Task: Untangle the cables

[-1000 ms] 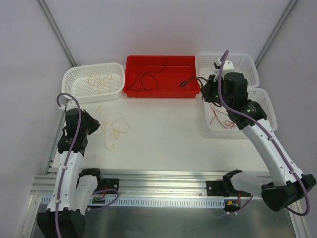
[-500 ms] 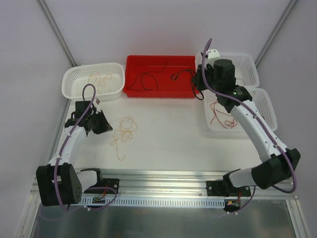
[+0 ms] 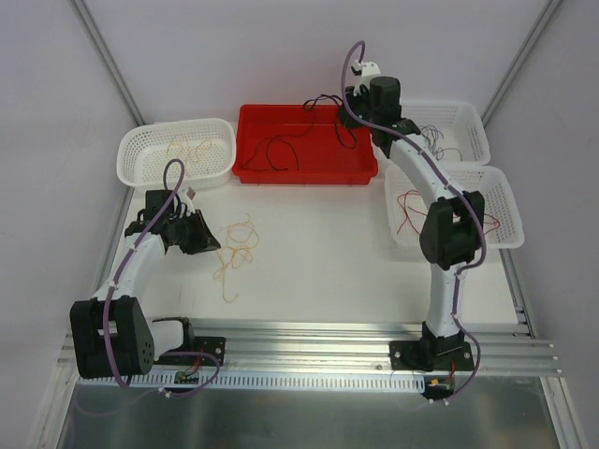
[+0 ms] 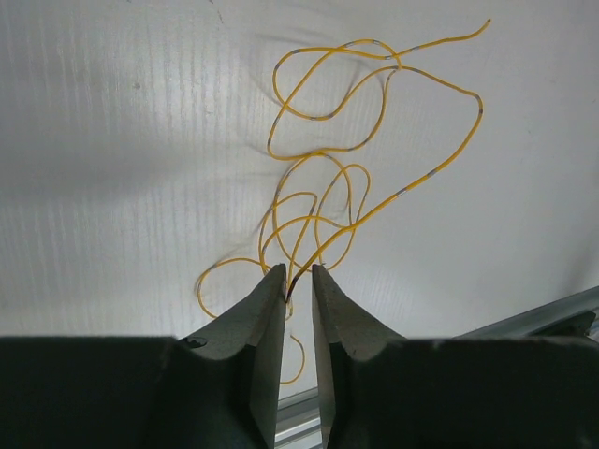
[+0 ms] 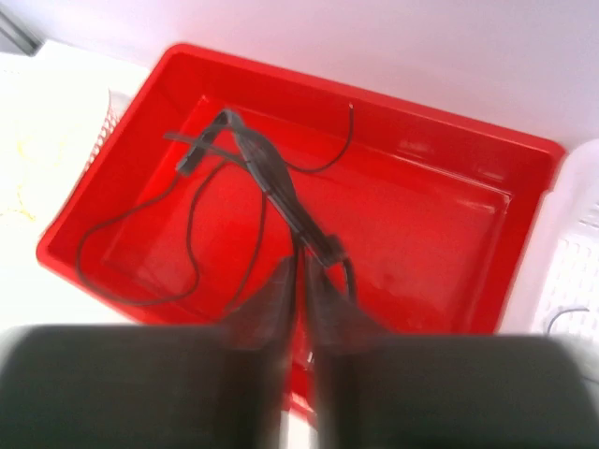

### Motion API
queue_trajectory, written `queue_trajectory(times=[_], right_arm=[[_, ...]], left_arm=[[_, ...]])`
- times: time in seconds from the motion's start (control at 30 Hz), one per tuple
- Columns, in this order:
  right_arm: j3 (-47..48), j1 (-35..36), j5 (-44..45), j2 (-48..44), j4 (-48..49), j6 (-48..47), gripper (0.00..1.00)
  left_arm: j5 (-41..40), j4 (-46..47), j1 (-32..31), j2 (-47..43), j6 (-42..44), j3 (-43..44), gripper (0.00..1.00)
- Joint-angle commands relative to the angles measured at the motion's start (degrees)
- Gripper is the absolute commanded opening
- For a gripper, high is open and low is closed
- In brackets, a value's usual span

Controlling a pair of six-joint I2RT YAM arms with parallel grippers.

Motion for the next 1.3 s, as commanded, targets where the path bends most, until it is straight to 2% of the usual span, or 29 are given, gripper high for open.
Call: queue_trajectory(times=[0.0, 0.1, 0.2, 0.43, 0.53, 0.7, 0.93, 1.07, 1.1, 1.17, 1.2, 1.27], right_arm=[[9.53, -1.16, -2.41, 7.88, 1.99, 2.21, 0.23], [14.03, -2.12, -2.77, 12.81, -0.56, 4.06, 0.59], [12.11, -2.3, -3.81, 11.51, -1.36, 3.45, 0.68], [1.13, -1.16, -15.57, 2.39, -3.03, -0.41, 0.7], [-2.92, 0.68, -19.71, -0.8, -4.69, -4.62, 0.71], [1.46, 5.16, -22.01, -0.37, -16.02, -13.85, 0.71], [2.96, 11.05, -18.41, 1.57, -18.67, -17.03, 0.69], [-4.47, 12.81, -17.18, -2.81, -17.01, -15.19, 0.68], [-6.16, 13.42, -16.05, -6.13, -16.83, -14.83, 0.68], [-10.29, 13.87, -15.34, -9.75, -16.3, -13.26, 0.68], [-14.66, 13.96, -14.9, -14.21, -15.86, -12.64, 0.69], [-19.6, 13.96, -14.28, -18.8, -14.46, -10.71, 0.7]], left_arm=[[1.16, -0.42, 0.52, -0.18, 1.09, 1.07, 0.18], [0.98, -0.42, 0.52, 0.0, 1.01, 1.07, 0.22], [0.98, -0.42, 0.52, 0.17, 1.01, 1.16, 0.27], [0.45, -0.41, 0.52, -0.53, 0.74, 0.98, 0.34], [0.54, -0.42, 0.52, -0.88, 0.57, 0.98, 0.34], [-0.16, -0.33, 0.52, -1.49, 0.57, 0.81, 0.34], [-0.34, -0.24, 0.44, -2.2, 0.57, 0.54, 0.36], [-2.08, -0.06, -1.05, -4.48, 2.31, 0.63, 0.49], [-3.23, -0.15, -1.67, -5.88, 2.67, 0.63, 0.57], [-5.51, -0.06, -3.86, -7.55, 3.11, 1.33, 0.65], [-6.57, -0.15, -4.48, -8.87, 3.2, 1.85, 0.74], [-7.98, -0.15, -7.1, -9.84, 3.9, 4.4, 0.8]])
